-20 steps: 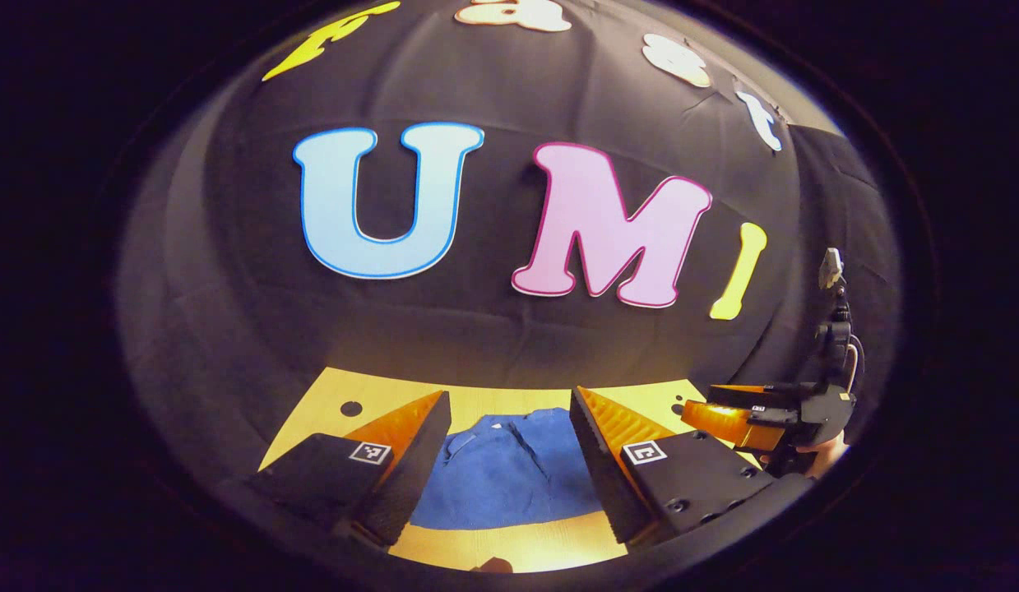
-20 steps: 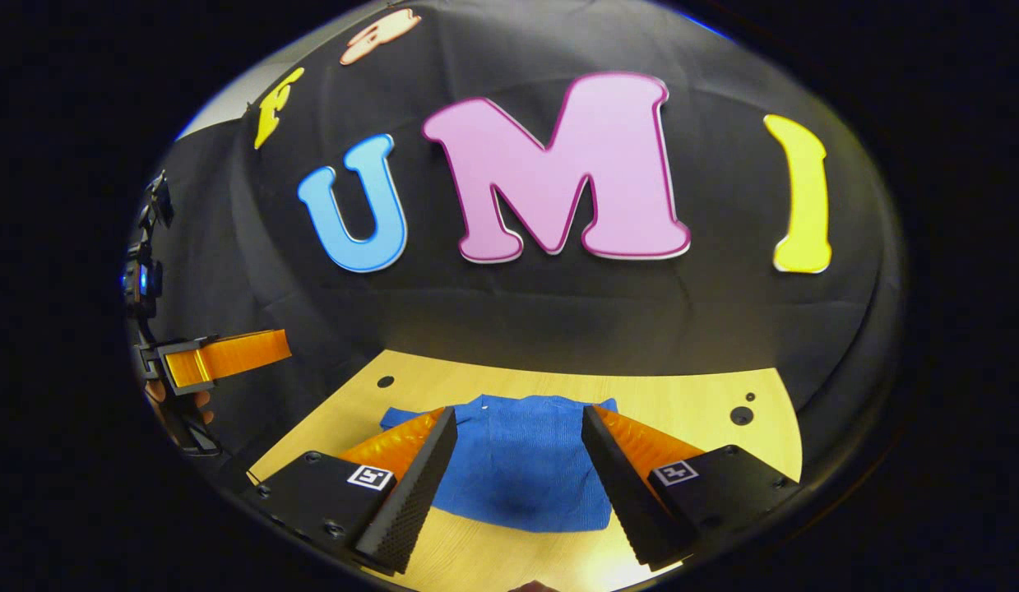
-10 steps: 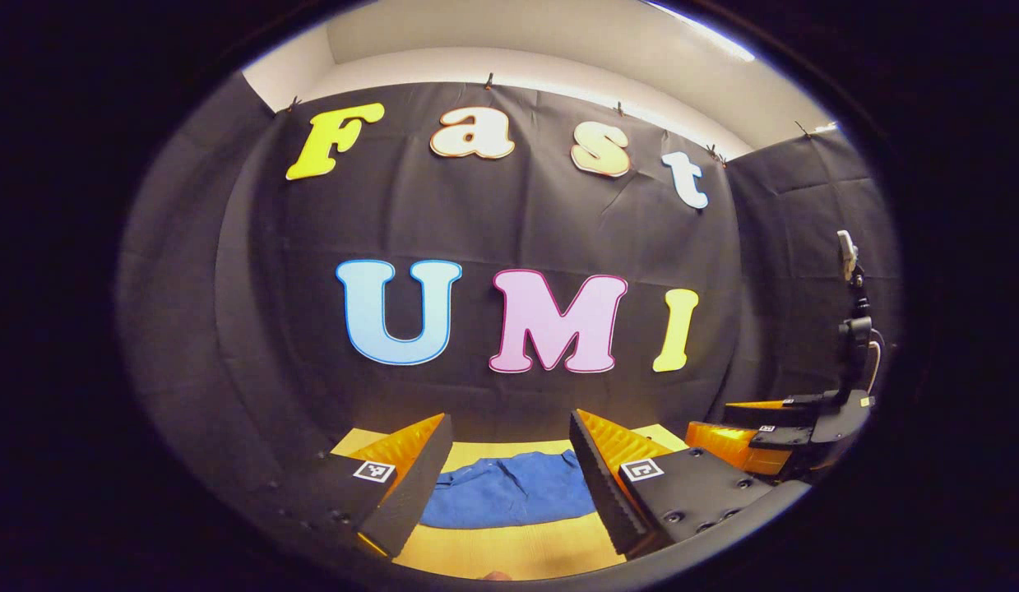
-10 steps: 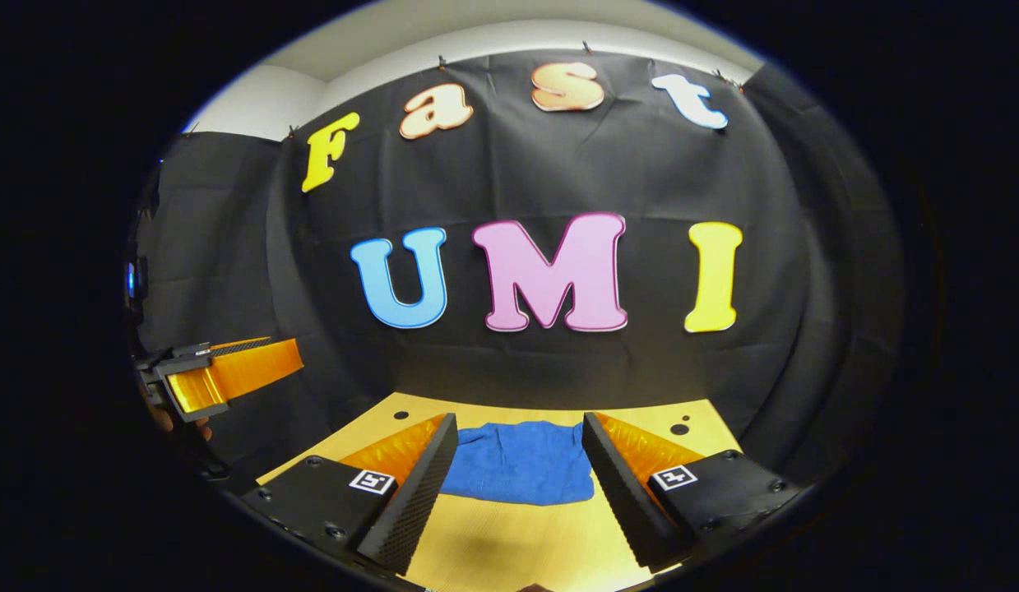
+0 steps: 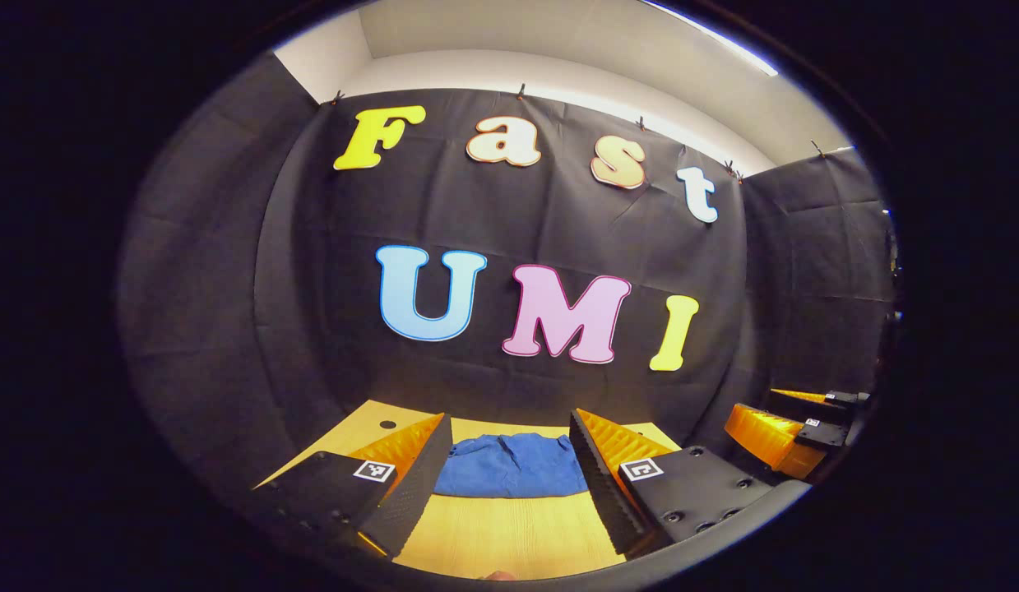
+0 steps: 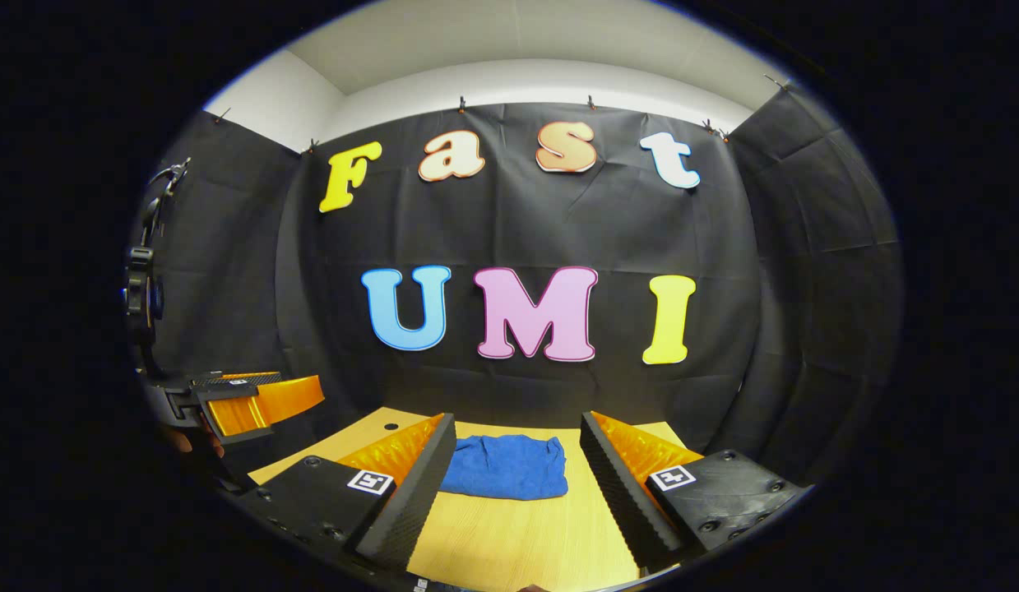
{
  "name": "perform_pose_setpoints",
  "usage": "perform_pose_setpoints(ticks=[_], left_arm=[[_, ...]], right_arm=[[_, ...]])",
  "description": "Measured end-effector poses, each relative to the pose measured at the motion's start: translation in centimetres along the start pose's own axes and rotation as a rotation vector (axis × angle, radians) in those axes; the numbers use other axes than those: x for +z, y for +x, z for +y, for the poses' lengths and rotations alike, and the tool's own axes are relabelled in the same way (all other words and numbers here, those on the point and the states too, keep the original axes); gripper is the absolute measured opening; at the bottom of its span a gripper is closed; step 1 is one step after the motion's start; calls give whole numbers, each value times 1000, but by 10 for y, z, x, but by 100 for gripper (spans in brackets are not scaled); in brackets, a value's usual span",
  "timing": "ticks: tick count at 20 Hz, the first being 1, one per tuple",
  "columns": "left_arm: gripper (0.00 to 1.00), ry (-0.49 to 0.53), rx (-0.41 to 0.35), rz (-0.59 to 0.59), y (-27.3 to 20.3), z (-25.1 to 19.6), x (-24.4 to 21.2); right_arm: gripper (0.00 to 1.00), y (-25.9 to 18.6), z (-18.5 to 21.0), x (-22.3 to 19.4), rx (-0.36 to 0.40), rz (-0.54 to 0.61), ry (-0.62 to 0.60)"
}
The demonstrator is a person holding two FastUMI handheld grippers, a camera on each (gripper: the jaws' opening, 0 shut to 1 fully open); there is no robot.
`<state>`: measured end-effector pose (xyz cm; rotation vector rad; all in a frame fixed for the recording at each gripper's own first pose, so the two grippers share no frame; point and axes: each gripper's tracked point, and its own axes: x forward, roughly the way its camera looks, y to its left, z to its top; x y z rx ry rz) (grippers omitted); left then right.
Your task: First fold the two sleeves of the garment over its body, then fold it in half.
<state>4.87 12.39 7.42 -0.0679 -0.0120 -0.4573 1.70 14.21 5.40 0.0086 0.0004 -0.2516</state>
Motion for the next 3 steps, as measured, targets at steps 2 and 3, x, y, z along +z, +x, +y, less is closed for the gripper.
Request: perform_pose_setpoints(ticks=[2,3], left_arm=[[82,20,-7,-41,-13,-11,7],[83,45,8,-52,-18,-14,10]], right_arm=[[96,-10,2,-1,18,-19,-15],[96,-12,3,-2,35,-15,-17]])
